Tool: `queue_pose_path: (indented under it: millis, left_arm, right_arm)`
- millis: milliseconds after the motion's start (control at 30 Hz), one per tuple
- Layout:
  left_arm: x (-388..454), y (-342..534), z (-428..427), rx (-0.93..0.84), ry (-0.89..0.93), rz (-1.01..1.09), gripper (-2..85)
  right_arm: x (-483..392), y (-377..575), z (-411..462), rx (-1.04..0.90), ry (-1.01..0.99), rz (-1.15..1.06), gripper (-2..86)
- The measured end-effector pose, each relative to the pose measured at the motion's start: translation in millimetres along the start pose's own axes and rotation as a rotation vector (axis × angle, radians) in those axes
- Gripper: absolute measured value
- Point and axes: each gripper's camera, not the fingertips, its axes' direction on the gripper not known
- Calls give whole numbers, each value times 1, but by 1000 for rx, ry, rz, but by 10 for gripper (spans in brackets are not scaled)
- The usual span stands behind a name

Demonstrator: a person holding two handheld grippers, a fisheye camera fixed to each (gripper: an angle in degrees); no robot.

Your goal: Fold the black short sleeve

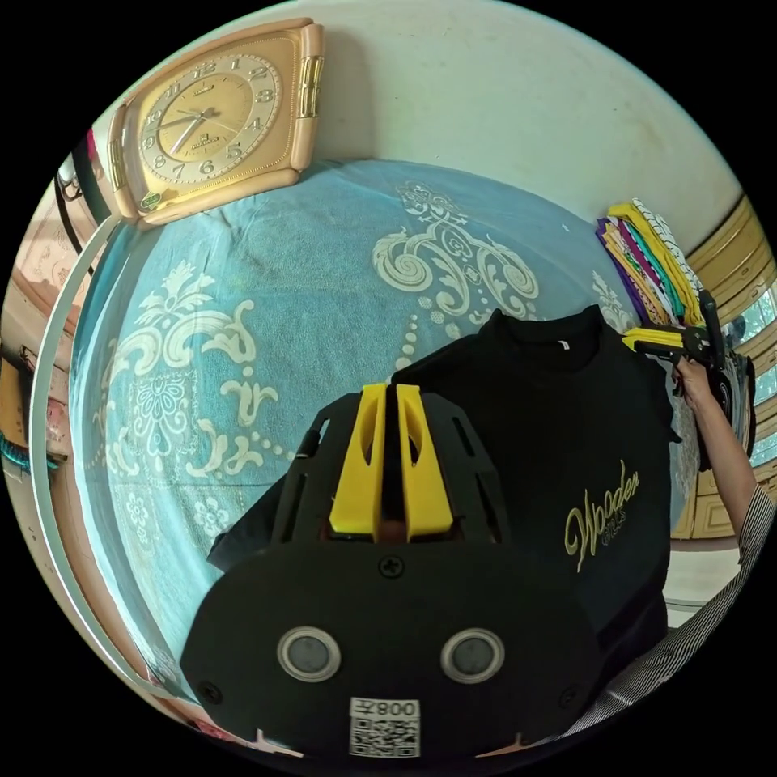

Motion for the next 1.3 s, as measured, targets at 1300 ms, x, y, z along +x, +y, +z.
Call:
queue_pose_path:
  millis: [1300]
  left_arm:
    - [73,166,37,82,56,-327,35]
  right_arm:
    - [71,365,-39,381,-209,615,8]
